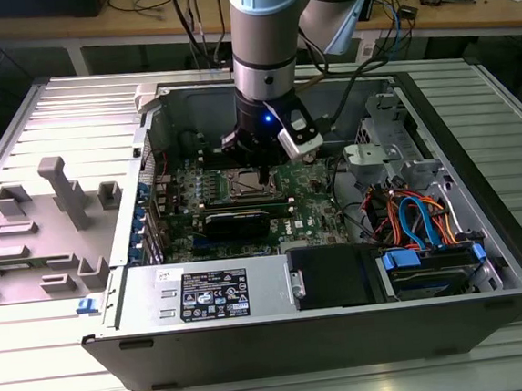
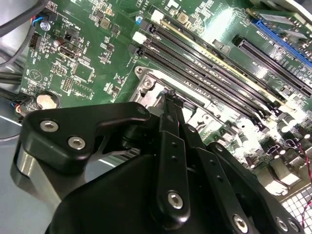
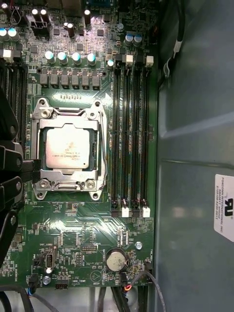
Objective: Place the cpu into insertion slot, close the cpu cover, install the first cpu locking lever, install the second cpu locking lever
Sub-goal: 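Install the second cpu locking lever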
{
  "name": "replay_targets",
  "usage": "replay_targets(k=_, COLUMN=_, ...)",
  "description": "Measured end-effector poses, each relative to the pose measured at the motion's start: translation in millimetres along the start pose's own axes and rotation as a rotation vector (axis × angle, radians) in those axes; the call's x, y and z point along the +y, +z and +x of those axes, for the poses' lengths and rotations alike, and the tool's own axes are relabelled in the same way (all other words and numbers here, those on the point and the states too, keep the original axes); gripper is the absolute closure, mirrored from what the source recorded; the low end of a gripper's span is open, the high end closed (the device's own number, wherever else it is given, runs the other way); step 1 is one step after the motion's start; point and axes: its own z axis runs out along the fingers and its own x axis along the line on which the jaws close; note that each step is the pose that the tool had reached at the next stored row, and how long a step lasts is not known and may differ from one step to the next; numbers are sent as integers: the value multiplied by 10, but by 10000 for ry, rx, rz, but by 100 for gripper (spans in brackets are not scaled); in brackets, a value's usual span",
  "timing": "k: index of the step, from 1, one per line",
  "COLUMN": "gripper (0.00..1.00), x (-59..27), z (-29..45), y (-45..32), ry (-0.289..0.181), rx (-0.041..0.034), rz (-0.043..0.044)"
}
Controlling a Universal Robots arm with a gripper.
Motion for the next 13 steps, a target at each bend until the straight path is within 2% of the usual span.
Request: replay_targets(k=13, gripper=89, x=-70, z=1, y=-10, ry=0, rx=-1, rz=-10)
